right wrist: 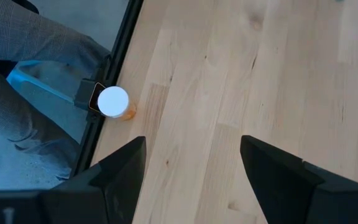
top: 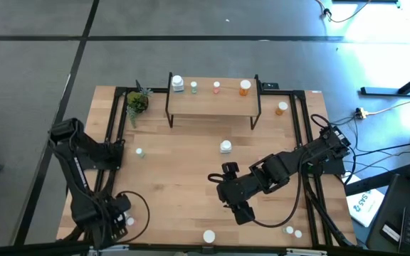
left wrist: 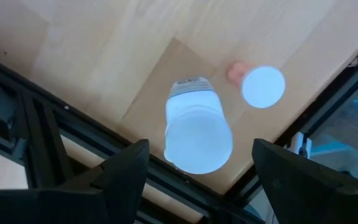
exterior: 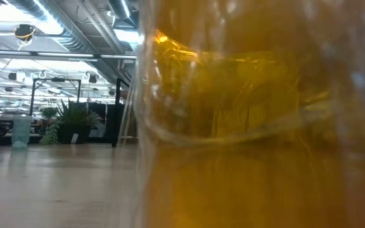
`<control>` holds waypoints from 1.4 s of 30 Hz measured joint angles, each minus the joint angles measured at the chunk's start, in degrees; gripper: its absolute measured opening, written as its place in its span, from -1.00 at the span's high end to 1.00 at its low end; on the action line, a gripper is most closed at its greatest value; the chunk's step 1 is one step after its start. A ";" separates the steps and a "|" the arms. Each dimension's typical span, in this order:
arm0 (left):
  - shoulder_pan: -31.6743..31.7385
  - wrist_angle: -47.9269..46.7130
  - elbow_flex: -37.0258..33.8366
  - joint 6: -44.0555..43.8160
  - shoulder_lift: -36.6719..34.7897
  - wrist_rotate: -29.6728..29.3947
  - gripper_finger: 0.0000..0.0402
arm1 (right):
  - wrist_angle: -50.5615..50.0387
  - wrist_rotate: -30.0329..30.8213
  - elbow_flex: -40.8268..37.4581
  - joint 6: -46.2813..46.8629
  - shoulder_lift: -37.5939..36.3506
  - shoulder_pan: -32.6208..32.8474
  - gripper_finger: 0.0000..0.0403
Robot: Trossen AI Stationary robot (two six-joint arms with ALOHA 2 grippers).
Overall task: Pick and place medicine bottles onto shelf by color
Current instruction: Put the bottom white pill bottle on the shelf aligned with the other white pill bottle
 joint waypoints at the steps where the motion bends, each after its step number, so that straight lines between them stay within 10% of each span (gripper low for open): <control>1: 0.00 0.11 0.00 0.00 0.26 0.05 -0.39 | 0.00 0.00 0.00 0.05 0.00 0.00 -0.31; 28: 0.02 1.01 0.02 0.58 5.96 0.94 -0.39 | 0.14 0.00 0.00 0.04 0.00 0.01 -0.31; 42: 0.04 0.59 0.02 -4.12 5.96 1.33 -0.03 | 0.22 0.00 0.00 -0.08 0.00 0.00 -0.31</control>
